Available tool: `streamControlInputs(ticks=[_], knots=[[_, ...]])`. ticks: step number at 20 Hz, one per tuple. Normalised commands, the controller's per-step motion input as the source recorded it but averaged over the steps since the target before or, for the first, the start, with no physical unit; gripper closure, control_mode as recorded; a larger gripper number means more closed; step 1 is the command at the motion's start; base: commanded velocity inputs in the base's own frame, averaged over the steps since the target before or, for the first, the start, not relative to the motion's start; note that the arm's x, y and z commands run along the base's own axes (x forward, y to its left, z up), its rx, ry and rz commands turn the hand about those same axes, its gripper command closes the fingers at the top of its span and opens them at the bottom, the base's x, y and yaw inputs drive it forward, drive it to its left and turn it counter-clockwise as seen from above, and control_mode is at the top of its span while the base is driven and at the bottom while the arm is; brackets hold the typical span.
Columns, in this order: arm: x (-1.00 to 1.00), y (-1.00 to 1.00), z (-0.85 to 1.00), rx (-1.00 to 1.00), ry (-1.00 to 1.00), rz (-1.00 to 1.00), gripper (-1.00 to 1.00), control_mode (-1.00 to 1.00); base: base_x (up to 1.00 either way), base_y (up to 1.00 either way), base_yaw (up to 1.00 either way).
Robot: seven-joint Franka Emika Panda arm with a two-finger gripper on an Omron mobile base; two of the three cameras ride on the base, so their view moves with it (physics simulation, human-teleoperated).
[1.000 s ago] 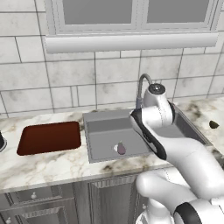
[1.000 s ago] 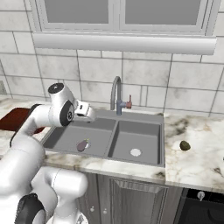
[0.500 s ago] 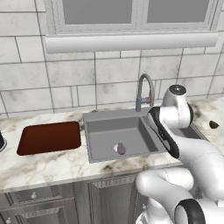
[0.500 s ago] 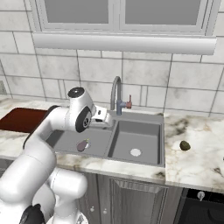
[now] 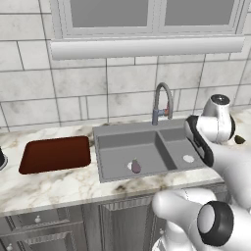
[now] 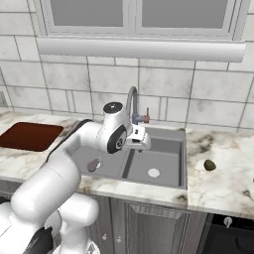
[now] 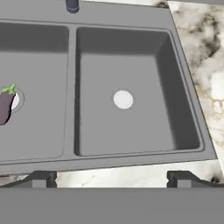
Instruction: Pick up all produce items and place them in the sink. Turn on the sink faucet to wash them. Then turn the sink off and put them in the tray.
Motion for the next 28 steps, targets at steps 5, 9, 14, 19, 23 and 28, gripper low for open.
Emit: streamControlInputs(ticks=[5, 9, 14, 19, 23, 28], knots=[[0.00, -0.71, 0.00, 0.00, 0.01, -0.05, -1.00, -1.00, 0.00, 0.00, 0.00], [0.00, -0.70, 0.00, 0.00, 0.00, -0.07, -1.00, -1.00, 0.00, 0.00, 0.00], [0.00, -0.70, 0.00, 0.00, 0.00, -0.08, -1.00, -1.00, 0.00, 0.00, 0.00], [0.00, -0.69, 0.00, 0.00, 0.00, -0.08, -1.00, -1.00, 0.00, 0.00, 0.00], [0.00, -0.68, -0.01, 0.00, 0.00, -0.07, -1.00, -1.00, 0.00, 0.00, 0.00], [0.03, -0.53, -0.07, 0.00, 0.00, -0.04, -1.00, -1.00, 0.00, 0.00, 0.00]])
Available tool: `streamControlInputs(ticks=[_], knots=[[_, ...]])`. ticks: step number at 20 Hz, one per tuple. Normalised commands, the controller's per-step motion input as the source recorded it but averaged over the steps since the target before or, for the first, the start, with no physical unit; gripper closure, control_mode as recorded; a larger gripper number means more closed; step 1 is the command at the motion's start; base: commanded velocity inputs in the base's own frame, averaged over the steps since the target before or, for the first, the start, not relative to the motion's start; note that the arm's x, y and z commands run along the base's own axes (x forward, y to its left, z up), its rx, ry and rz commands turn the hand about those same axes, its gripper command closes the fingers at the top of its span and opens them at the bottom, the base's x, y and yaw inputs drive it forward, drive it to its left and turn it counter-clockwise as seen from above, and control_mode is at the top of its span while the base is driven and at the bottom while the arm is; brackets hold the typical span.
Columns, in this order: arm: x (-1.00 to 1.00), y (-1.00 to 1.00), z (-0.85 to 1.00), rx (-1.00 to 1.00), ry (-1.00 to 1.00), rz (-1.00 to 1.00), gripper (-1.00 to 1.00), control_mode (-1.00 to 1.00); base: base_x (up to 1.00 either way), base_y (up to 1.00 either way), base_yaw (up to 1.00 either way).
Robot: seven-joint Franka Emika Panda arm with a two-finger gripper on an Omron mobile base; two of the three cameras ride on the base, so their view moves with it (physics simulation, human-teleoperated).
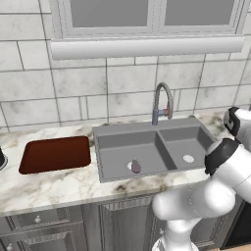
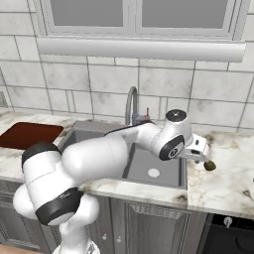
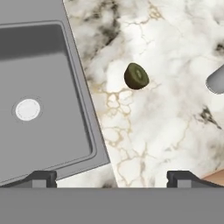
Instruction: Pick up all produce items and place them in the sink. Turn on the sink faucet to wash them. Then turn the sink off and put them in the tray.
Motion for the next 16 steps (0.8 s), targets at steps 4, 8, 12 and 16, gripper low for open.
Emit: streamControlInputs(ticks=[4, 8, 12, 16], knots=[[0.16, -0.42, -0.08, 0.00, 0.00, -0.06, -1.00, -1.00, 0.00, 0.00, 0.00], [0.20, -0.36, -0.09, 0.00, 0.00, -0.08, -1.00, -1.00, 0.00, 0.00, 0.00], [0.25, -0.27, -0.11, 0.00, 0.00, -0.05, -1.00, -1.00, 0.00, 0.00, 0.00], [0.21, -0.19, -0.17, 0.00, 0.00, -0.03, -1.00, -1.00, 0.00, 0.00, 0.00]])
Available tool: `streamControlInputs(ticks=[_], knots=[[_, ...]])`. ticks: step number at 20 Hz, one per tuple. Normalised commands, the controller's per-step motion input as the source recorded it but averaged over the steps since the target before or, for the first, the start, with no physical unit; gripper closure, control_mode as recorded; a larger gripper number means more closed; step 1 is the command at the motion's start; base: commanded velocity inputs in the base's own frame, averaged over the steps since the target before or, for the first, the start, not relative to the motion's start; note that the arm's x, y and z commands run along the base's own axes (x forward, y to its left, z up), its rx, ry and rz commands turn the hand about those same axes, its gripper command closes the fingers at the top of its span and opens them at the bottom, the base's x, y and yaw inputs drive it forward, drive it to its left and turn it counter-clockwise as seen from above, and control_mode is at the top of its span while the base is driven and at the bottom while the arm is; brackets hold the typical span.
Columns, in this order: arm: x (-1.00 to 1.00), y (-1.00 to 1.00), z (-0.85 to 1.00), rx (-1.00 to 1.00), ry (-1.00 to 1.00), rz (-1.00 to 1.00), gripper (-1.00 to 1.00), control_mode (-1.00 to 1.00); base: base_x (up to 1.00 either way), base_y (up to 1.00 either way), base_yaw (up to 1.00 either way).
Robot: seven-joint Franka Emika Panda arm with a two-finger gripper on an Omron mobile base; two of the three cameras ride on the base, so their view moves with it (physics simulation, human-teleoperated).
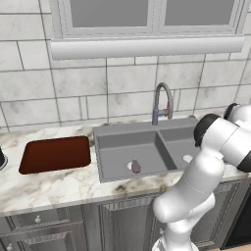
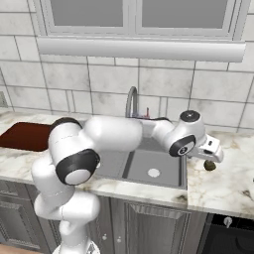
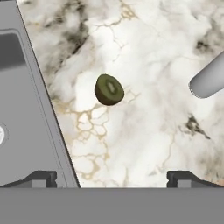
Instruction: Pick up all produce items and place them in the sink. Turn on the sink faucet to wash them. Then turn the sink off and put them in the tray.
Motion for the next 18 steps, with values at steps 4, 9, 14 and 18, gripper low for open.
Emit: streamControlInputs(ticks=[4, 9, 14, 18], knots=[[0.10, -0.17, -0.18, 0.01, 0.00, -0.01, -1.00, -1.00, 0.00, 0.00, 0.00], [0.07, -0.11, -0.10, 0.02, 0.00, -0.01, -1.00, -1.00, 0.00, 0.00, 0.00], [0.16, -0.01, 0.00, 0.02, 0.04, -0.03, -1.00, -1.00, 0.00, 0.00, 0.00], [0.16, 0.00, -0.06, 0.00, 0.06, -0.04, -1.00, -1.00, 0.00, 0.00, 0.00]])
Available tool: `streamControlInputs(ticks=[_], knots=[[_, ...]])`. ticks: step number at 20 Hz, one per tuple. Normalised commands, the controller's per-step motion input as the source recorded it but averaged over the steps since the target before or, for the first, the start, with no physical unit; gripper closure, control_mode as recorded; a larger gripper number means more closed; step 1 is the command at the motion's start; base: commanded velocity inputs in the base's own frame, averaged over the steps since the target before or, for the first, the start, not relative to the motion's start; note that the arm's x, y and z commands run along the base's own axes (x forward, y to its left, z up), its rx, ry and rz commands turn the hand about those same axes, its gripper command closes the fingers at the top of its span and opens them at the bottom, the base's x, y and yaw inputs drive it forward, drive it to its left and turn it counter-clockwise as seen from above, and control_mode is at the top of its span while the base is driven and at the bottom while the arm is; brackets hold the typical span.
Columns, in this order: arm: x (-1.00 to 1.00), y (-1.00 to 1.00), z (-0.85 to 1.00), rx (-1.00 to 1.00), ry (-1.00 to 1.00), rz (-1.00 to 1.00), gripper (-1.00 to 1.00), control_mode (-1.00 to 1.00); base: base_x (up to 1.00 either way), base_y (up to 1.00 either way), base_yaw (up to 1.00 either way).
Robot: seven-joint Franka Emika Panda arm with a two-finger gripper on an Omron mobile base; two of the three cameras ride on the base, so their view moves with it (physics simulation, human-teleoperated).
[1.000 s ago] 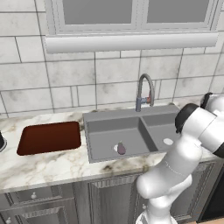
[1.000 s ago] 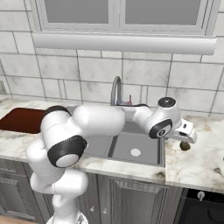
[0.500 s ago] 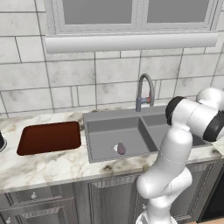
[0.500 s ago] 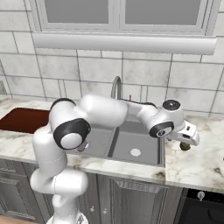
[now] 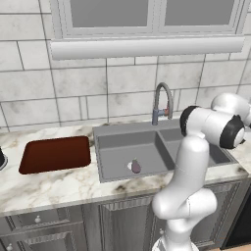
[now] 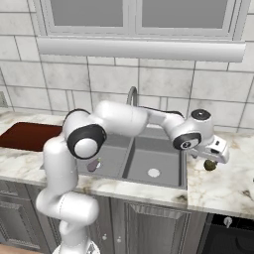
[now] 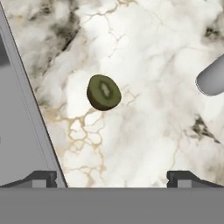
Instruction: Pick up all produce items and place them in the sink. Turn on the sink faucet to wash them. Then turn the sink off and put them in the tray.
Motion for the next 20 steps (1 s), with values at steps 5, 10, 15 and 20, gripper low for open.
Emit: streamControlInputs(ticks=[5, 10, 15, 20], knots=[[0.14, 0.00, -0.29, -0.01, 0.03, -0.07, -1.00, -1.00, 0.00, 0.00, 0.00], [0.17, 0.07, -0.35, -0.03, 0.00, -0.08, -1.00, -1.00, 0.00, 0.00, 0.00], [0.19, 0.07, -0.26, -0.01, 0.00, -0.06, -1.00, -1.00, 0.00, 0.00, 0.00], [0.20, 0.01, -0.14, 0.00, 0.00, -0.05, -1.00, -1.00, 0.00, 0.00, 0.00]])
